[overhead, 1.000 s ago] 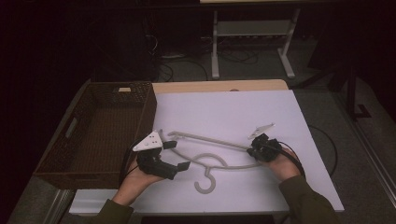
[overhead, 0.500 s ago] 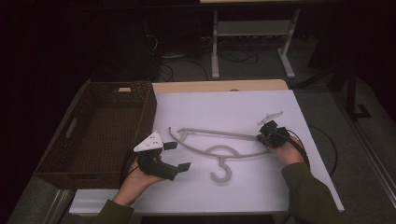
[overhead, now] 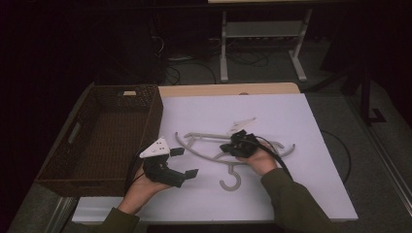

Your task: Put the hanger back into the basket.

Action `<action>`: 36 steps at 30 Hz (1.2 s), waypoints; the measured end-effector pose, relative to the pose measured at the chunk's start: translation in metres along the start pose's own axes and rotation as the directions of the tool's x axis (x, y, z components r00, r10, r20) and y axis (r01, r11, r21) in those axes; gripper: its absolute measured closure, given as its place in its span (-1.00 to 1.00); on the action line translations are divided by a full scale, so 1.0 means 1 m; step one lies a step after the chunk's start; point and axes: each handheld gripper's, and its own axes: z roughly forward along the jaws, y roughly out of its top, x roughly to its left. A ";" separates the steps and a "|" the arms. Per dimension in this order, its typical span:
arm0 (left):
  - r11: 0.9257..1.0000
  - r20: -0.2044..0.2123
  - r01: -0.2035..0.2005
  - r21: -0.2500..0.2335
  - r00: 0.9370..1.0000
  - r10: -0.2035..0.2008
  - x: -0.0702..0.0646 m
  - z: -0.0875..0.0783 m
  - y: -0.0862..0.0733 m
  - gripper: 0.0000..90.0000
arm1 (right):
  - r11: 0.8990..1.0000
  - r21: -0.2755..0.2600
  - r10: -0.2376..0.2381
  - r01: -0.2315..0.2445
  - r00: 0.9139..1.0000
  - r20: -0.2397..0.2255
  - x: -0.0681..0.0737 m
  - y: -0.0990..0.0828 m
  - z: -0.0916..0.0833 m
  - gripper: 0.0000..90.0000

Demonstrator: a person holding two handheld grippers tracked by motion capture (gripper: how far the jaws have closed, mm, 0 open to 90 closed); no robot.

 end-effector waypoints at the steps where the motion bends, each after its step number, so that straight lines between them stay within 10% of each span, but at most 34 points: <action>1: 1.000 0.000 0.000 0.001 1.000 0.000 0.000 0.000 0.000 -0.85 | 1.000 0.008 -0.002 0.002 1.000 -0.007 0.003 0.004 0.008 1.00; 8: 1.000 0.002 0.001 0.000 1.000 -0.001 0.001 -0.001 -0.001 -0.85 | 0.998 0.046 -0.029 0.030 0.999 -0.014 0.012 0.009 0.043 1.00; 13: 1.000 -0.001 0.006 0.001 1.000 -0.006 0.001 -0.001 -0.001 -0.85 | 0.999 0.046 0.002 0.001 0.998 -0.068 0.012 0.008 0.039 1.00; 36: 1.000 0.000 -0.001 0.003 1.000 0.001 0.000 0.000 -0.001 -0.85 | 0.977 0.086 -0.164 0.194 0.948 -0.274 0.055 -0.036 -0.003 1.00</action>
